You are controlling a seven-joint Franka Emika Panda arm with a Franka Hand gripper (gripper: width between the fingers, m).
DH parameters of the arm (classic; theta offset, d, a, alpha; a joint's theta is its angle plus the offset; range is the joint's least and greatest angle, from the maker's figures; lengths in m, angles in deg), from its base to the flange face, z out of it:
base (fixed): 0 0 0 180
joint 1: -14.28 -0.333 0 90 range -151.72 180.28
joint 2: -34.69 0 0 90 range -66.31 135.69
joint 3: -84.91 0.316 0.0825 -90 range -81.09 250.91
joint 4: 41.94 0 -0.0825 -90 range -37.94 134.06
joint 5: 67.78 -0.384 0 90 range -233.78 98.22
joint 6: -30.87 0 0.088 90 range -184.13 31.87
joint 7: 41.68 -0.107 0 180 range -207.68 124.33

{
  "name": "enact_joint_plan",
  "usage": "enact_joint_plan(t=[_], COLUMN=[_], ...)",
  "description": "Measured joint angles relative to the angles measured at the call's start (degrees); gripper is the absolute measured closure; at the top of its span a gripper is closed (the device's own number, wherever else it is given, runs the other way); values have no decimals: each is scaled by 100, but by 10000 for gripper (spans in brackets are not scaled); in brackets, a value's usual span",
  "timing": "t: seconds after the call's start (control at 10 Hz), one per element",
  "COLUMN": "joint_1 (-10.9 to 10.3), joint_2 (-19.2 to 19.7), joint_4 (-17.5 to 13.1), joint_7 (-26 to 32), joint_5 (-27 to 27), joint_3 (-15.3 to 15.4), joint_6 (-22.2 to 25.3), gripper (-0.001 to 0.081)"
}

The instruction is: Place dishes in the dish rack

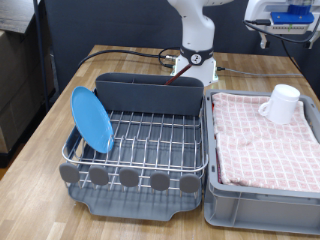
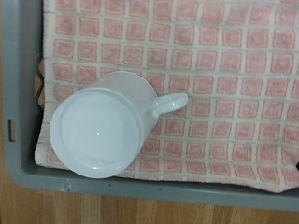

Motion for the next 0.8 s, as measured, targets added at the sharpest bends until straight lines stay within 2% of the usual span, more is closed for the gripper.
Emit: enact_joint_plan(t=[0.4,0.5,0.6,0.8], joint_1=[234,205,211,298], joint_2=[-680,-671,-663,-621], joint_4=[729,724,740,832], joint_7=[-2809,-2563,-2632,-3499], joint_5=[33,34,32,96], joint_3=[364,342,337,489], joint_6=[207,206,-3,-600], gripper=[3,3,3,3])
